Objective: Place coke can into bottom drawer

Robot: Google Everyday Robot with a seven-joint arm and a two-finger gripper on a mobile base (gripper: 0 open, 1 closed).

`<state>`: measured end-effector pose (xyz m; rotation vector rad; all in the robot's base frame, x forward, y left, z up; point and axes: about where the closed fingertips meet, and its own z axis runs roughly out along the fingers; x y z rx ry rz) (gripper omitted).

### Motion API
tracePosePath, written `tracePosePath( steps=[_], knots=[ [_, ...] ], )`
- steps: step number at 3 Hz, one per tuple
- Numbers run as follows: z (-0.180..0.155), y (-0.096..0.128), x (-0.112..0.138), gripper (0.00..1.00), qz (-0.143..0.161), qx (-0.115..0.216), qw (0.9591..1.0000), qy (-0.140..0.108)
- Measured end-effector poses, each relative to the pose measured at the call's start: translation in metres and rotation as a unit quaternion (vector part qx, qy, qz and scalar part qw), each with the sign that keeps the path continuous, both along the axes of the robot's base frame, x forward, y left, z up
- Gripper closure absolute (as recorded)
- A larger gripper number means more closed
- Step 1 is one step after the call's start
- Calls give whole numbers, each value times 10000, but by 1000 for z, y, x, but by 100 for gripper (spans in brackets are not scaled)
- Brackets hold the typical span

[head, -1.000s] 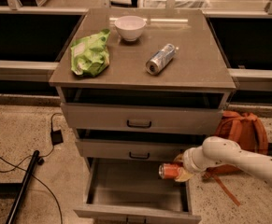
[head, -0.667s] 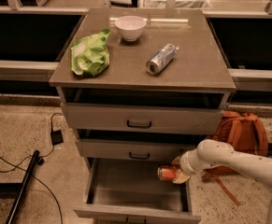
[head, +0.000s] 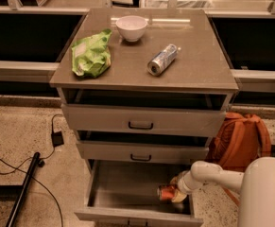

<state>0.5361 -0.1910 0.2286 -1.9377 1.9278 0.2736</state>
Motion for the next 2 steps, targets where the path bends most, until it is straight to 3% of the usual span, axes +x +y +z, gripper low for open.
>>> tracePosePath(
  steps=[1,2],
  knots=[
    [-37,3,-8,82,-38,317,9995,68],
    [-44,2,-9,59,-32,363,9993,55]
  ],
)
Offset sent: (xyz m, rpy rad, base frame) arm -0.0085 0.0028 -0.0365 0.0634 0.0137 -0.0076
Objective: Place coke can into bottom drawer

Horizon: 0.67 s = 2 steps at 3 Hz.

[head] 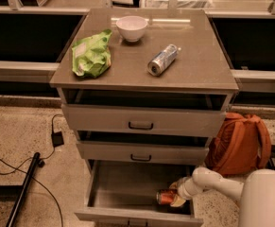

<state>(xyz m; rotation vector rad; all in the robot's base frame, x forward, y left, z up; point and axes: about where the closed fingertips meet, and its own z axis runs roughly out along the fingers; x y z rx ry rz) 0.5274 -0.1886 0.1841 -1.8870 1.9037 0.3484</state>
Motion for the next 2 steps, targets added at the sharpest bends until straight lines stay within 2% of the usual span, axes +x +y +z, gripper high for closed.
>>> tracePosePath(
  steps=[2],
  knots=[
    [0,0,0,13,0,0,10000,0]
  ],
)
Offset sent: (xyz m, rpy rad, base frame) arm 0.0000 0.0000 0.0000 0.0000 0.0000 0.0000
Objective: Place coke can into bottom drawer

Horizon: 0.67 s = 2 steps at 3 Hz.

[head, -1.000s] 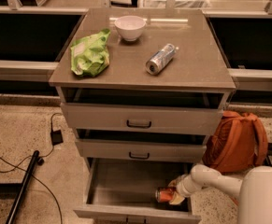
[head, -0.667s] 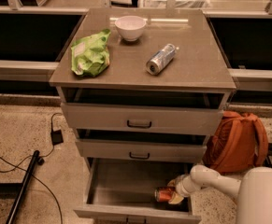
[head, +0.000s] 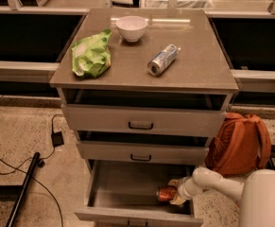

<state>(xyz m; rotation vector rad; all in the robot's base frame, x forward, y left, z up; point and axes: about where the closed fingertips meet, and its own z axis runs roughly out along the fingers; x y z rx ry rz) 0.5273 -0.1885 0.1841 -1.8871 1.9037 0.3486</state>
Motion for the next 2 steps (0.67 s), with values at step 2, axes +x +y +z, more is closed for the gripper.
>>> tracePosePath(
  steps=[2],
  knots=[
    [0,0,0,0,0,0,10000,1]
  ],
)
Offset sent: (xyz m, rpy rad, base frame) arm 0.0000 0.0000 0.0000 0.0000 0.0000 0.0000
